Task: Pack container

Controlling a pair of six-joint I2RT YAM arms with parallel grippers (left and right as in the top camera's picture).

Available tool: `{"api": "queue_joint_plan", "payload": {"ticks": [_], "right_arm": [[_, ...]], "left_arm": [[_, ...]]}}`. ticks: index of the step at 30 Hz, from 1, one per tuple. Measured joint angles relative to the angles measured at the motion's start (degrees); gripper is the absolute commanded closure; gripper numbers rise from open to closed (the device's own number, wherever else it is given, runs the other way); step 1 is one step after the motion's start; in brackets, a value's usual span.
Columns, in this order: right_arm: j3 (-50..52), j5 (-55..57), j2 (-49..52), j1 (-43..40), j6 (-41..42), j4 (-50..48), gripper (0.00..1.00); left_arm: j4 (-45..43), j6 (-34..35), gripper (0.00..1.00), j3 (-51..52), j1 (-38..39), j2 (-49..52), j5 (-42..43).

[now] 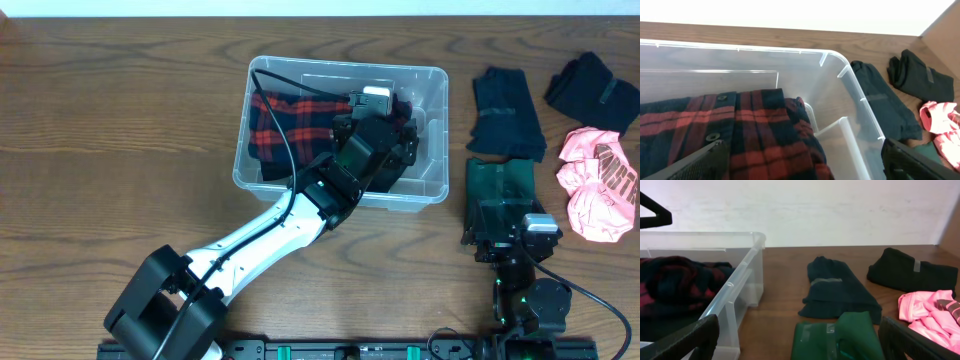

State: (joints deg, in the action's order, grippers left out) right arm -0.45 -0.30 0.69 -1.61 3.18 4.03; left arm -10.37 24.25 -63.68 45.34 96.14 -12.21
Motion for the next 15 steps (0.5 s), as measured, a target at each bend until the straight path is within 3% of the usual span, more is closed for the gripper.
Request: {"api": "queue_joint_plan", "payload": {"ticks": [7, 15], "right_arm": [[0.0, 0.0, 0.0, 0.0, 0.0, 0.0, 0.01], [0.0, 0.0, 0.0, 0.0, 0.0, 0.0, 0.01]], "left_arm": [[1.9, -1.8, 0.02, 0.0, -0.3, -2.2, -0.7], [19.5, -4.9, 0.02, 0.0, -6.1, -15.8, -5.2]]}}
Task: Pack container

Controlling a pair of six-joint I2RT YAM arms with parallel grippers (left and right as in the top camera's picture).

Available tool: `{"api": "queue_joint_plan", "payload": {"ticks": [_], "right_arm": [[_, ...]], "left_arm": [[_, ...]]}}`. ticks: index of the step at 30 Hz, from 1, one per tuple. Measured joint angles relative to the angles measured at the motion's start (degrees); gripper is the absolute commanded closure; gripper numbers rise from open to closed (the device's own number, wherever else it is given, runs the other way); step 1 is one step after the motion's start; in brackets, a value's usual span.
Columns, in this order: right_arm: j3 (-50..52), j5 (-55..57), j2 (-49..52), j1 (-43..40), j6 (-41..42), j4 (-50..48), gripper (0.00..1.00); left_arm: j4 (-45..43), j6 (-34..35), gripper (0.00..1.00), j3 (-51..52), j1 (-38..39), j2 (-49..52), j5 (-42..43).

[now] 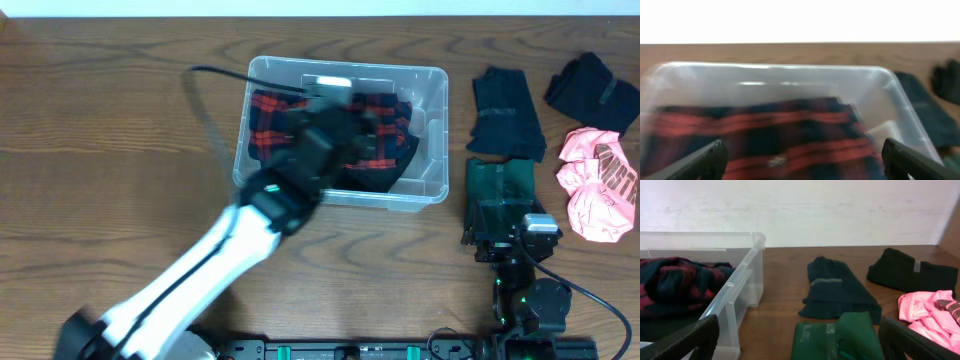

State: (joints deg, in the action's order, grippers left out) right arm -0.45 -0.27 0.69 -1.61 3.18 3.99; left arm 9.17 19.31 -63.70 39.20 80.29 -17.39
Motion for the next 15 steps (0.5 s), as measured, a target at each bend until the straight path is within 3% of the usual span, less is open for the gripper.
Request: {"api": "queue_joint_plan", "payload": {"ticks": [8, 15], "right_arm": [[0.0, 0.0, 0.0, 0.0, 0.0, 0.1, 0.01], [0.0, 0.0, 0.0, 0.0, 0.0, 0.0, 0.01]], "left_arm": [[18.0, -1.2, 0.02, -0.1, -16.5, -16.8, -2.0], [23.9, -1.2, 0.02, -0.1, -32.7, -22.3, 0.8]]}}
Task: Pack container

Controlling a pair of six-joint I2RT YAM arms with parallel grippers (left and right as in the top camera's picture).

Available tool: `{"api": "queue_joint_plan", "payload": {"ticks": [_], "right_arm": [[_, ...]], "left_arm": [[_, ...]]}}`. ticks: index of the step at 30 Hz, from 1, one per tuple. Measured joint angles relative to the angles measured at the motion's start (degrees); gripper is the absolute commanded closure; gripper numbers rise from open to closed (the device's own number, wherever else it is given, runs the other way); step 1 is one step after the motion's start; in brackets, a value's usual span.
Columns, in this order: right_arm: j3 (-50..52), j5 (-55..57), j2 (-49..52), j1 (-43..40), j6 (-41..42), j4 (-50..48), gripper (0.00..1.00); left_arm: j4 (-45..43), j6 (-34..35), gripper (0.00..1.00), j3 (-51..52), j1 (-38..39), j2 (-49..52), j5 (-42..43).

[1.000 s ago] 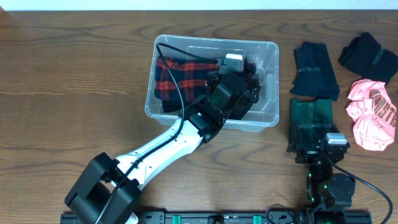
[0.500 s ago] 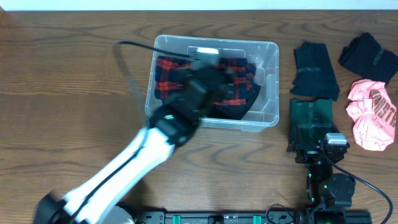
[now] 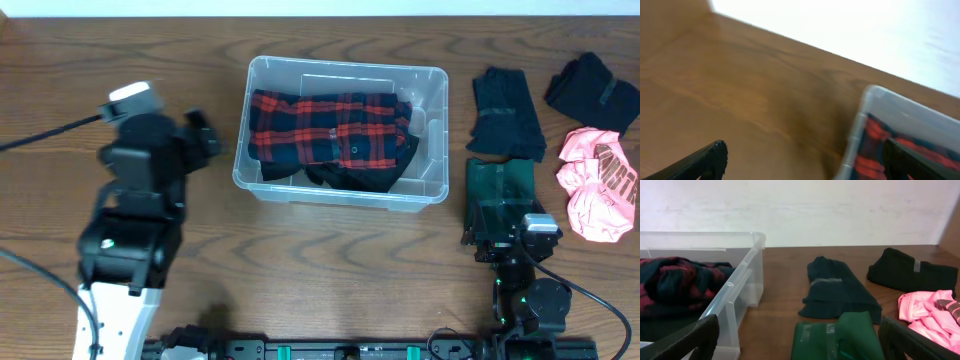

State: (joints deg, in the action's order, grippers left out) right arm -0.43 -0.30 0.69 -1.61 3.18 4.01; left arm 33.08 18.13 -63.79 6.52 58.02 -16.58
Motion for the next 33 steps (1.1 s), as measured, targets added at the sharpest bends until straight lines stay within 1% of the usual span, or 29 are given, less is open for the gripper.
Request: {"api": "queue_joint_plan", "payload": {"ticks": [4, 9, 14, 18, 24, 29, 33], "right_arm": [[0.0, 0.0, 0.0, 0.0, 0.0, 0.0, 0.01], [0.0, 0.0, 0.0, 0.0, 0.0, 0.0, 0.01], [0.0, 0.3, 0.0, 0.0, 0.0, 0.0, 0.01], [0.0, 2.5, 0.0, 0.0, 0.0, -0.7, 0.01], [0.0, 3.8, 0.0, 0.0, 0.1, -1.4, 0.01], [0.0, 3.8, 0.1, 0.0, 2.1, -2.1, 0.01], [-1.9, 3.8, 3.1, 0.0, 5.1, -2.1, 0.01]], "left_arm": [[0.6, 0.0, 0.02, 0.0, -7.8, 0.7, 6.1], [0.7, 0.0, 0.02, 0.0, -16.0, 6.1, 13.3], [0.7, 0.0, 0.02, 0.0, -22.3, 14.5, 16.2], [1.2, 0.0, 0.02, 0.0, -26.7, 20.9, 16.7], [1.6, 0.0, 0.02, 0.0, -29.9, 25.7, 17.0], [1.6, 0.0, 0.02, 0.0, -30.2, 25.8, 17.2], [1.6, 0.0, 0.02, 0.0, -30.2, 25.8, 17.3]]}}
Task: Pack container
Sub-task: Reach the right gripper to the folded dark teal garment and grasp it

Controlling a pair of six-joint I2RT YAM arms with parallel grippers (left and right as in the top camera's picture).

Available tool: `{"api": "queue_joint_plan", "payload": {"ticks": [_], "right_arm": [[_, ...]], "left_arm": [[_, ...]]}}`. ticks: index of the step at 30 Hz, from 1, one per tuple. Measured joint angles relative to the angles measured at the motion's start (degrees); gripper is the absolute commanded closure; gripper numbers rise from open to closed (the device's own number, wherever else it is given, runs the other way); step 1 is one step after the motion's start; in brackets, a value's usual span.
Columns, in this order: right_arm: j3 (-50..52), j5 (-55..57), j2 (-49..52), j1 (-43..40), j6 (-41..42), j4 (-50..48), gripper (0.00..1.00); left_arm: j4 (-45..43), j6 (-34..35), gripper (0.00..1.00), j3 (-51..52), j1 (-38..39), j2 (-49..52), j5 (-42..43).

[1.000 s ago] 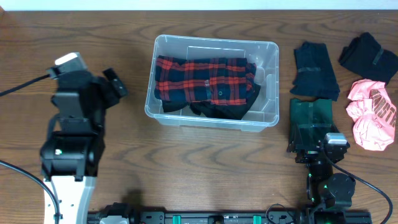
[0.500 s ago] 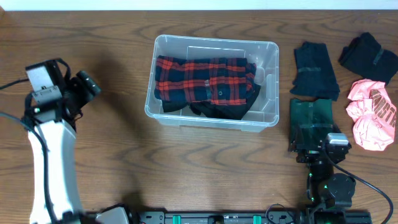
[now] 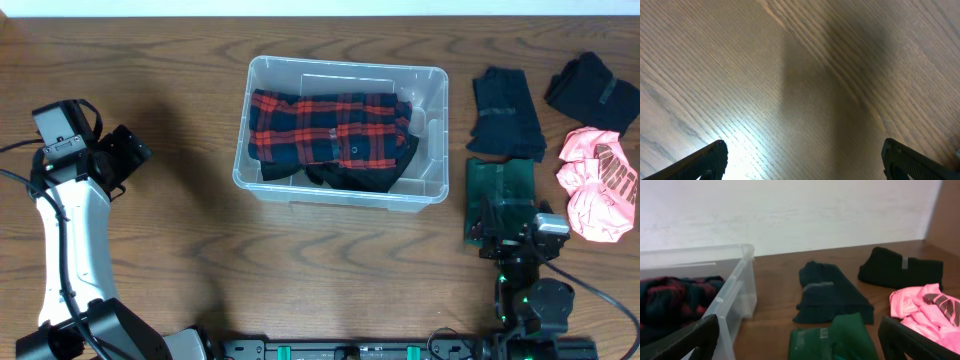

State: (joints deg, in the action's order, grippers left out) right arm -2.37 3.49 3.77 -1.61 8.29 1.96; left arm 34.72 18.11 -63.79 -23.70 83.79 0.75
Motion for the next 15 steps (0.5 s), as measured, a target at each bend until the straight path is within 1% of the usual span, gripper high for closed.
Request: {"api": "queue_joint_plan", "payload": {"ticks": [4, 8, 15], "right_arm": [[-8.1, 0.0, 9.7, 0.0, 1.8, 0.1, 0.01], [-21.6, -0.3, 23.4, 0.0, 2.4, 1.6, 0.01], [-47.5, -2.1, 48.8, -0.2, 2.8, 13.0, 0.01]], "left_arm": [[0.0, 0.0, 0.02, 0.0, 0.0, 0.0, 0.2], [0.0, 0.0, 0.02, 0.0, 0.0, 0.0, 0.3], [0.0, 0.0, 0.02, 0.0, -0.1, 0.0, 0.4]]}}
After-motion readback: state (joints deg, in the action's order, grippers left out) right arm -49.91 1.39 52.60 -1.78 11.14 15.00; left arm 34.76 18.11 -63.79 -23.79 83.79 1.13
